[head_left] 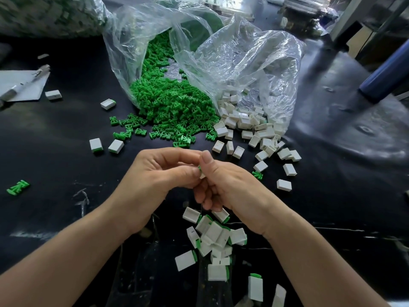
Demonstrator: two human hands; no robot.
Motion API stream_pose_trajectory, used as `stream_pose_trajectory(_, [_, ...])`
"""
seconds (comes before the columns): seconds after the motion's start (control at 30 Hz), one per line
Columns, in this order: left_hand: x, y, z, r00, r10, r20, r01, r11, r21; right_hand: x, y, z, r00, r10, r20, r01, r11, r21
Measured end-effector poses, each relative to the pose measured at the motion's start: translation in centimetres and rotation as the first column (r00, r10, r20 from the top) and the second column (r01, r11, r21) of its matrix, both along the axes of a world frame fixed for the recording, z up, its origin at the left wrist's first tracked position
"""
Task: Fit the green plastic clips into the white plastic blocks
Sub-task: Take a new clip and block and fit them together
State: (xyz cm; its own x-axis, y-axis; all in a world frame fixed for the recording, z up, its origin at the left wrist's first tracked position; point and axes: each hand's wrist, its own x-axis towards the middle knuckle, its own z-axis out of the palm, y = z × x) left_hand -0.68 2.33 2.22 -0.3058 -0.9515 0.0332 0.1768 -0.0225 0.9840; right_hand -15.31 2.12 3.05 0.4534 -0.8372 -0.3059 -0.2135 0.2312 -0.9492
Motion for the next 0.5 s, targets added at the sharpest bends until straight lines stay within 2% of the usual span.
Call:
stream_pose_trajectory(0.13, [0.01,-0.13,-0.12,1.000,-0.003,-0.013,0.003,1.000,0.016,-0.11,-0.08,0.06,0.999,0.011,-0.049,-0.013,0.999,-0.042])
stream_pose_trajectory(0.5, [-0.09,0.03,-0.25,0.999,-0.008,0.041,0.008,1.000,0.018,0.18,0.11,-0.18,1.000,-0.003,0.006,0.004,1.000,-0.010])
